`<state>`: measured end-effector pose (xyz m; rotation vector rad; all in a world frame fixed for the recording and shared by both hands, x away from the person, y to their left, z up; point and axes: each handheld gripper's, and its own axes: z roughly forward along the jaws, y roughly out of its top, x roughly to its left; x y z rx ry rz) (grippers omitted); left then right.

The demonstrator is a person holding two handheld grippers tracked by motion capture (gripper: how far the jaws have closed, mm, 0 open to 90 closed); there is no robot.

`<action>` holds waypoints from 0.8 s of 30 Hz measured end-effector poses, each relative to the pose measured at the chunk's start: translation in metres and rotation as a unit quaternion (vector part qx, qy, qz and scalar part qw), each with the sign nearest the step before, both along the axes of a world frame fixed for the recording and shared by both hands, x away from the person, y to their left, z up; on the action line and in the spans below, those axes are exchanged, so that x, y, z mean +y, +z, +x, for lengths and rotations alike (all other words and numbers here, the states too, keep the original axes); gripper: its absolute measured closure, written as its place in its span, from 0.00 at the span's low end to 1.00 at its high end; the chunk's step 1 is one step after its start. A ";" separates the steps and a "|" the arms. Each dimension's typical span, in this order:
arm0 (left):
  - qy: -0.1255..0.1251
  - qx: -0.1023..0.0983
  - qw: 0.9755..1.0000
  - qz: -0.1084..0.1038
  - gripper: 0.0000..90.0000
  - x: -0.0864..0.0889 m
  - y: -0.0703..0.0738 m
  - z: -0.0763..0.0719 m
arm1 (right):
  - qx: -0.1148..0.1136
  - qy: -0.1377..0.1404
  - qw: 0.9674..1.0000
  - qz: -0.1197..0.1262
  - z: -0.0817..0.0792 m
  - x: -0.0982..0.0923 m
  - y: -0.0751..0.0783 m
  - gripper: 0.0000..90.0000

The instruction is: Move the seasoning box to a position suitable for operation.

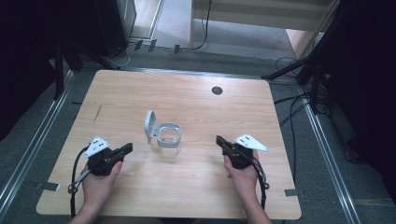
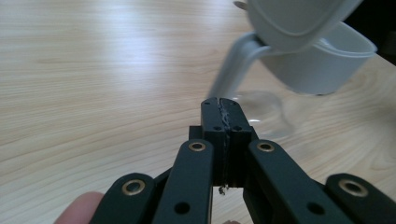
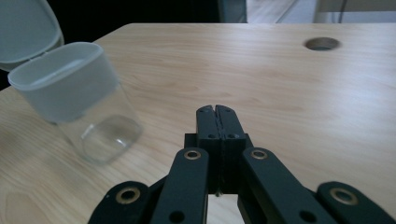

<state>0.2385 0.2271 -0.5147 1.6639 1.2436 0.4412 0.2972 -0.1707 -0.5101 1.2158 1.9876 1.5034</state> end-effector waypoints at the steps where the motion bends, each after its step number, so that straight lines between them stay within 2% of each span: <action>1: -0.006 0.002 1.000 0.001 1.00 -0.006 0.000 0.002 | 0.001 0.010 1.000 0.000 0.005 0.010 0.001 1.00; 2: -0.011 0.004 1.000 0.002 1.00 -0.011 0.000 0.005 | 0.001 0.023 1.000 -0.001 0.016 0.029 0.003 1.00; 3: -0.015 0.006 1.000 0.005 1.00 -0.015 0.000 0.007 | 0.002 0.030 1.000 -0.002 0.021 0.038 0.005 1.00; 4: -0.016 0.008 1.000 0.006 1.00 -0.020 0.000 0.009 | 0.002 0.030 1.000 -0.002 0.021 0.038 0.005 1.00; 5: -0.018 0.015 1.000 0.004 1.00 -0.026 0.000 0.015 | 0.001 0.049 0.999 -0.009 0.030 0.056 0.008 1.00; 6: -0.018 0.015 1.000 0.004 1.00 -0.026 0.000 0.015 | 0.001 0.049 0.999 -0.009 0.030 0.056 0.008 1.00; 7: -0.018 0.017 1.000 0.012 1.00 -0.029 -0.001 0.019 | 0.001 0.064 0.998 -0.013 0.039 0.068 0.011 1.00; 9: -0.006 0.010 1.000 0.027 1.00 -0.034 -0.003 0.025 | -0.001 0.078 0.997 -0.012 0.048 0.077 0.013 1.00; 10: -0.006 0.010 1.000 0.027 1.00 -0.034 -0.003 0.025 | -0.001 0.078 0.997 -0.012 0.048 0.077 0.013 1.00; 11: 0.002 0.011 0.999 0.032 1.00 -0.037 -0.005 0.029 | -0.001 0.102 0.995 -0.007 0.060 0.084 0.014 1.00; 14: 0.005 0.014 0.999 0.029 1.00 -0.038 -0.006 0.033 | 0.003 0.110 0.994 -0.004 0.068 0.087 0.012 1.00; 16: 0.011 0.008 0.999 0.031 1.00 -0.040 -0.006 0.037 | 0.011 0.136 0.991 0.011 0.077 0.092 0.008 1.00; 18: 0.015 0.000 0.999 0.039 1.00 -0.040 -0.006 0.041 | 0.011 0.148 0.989 0.015 0.077 0.095 0.009 1.00; 24: 0.019 -0.004 0.999 0.032 1.00 -0.039 -0.006 0.054 | 0.011 0.172 0.985 0.017 0.070 0.098 0.009 1.00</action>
